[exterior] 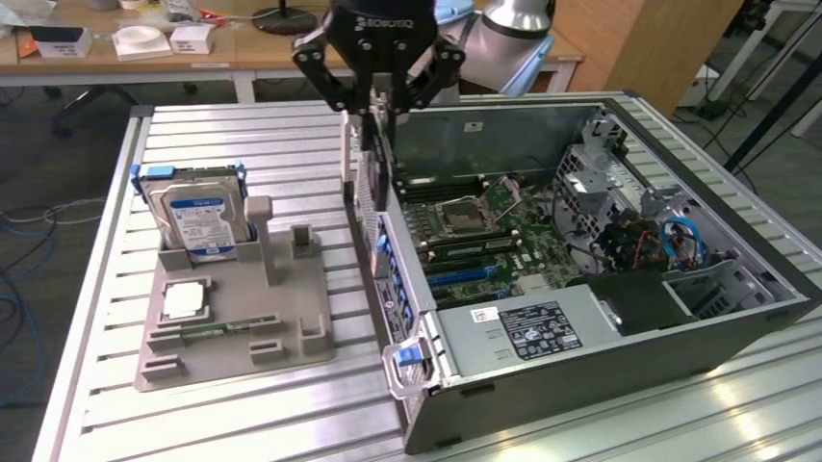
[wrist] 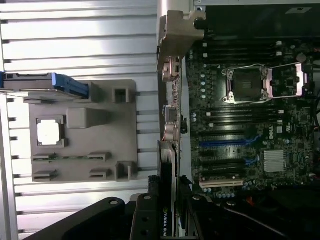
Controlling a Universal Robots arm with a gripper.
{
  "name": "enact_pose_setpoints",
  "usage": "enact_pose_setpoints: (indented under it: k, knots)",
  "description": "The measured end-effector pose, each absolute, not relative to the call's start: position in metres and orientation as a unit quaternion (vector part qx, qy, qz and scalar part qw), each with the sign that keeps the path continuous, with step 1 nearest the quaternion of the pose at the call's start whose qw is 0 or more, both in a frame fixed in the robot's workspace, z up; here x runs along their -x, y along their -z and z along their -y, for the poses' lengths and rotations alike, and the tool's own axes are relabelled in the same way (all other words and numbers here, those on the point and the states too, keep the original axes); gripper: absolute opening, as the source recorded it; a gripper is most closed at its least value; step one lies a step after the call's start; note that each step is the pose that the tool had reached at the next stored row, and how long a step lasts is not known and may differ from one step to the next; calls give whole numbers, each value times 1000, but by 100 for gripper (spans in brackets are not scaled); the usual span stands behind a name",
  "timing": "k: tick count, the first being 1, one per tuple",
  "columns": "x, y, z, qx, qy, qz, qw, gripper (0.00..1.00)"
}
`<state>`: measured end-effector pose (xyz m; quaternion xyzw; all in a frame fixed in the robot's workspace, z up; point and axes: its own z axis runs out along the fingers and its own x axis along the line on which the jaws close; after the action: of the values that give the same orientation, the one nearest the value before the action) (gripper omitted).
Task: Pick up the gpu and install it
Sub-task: 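Pick up the gpu and move the gpu toward the slot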
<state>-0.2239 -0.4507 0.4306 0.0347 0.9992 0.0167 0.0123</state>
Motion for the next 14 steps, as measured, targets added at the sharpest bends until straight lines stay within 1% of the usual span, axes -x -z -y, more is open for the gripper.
enact_pose_setpoints:
  k: [14]
  knots:
    - [160,-430,451,-30,-17,-999,12,26]
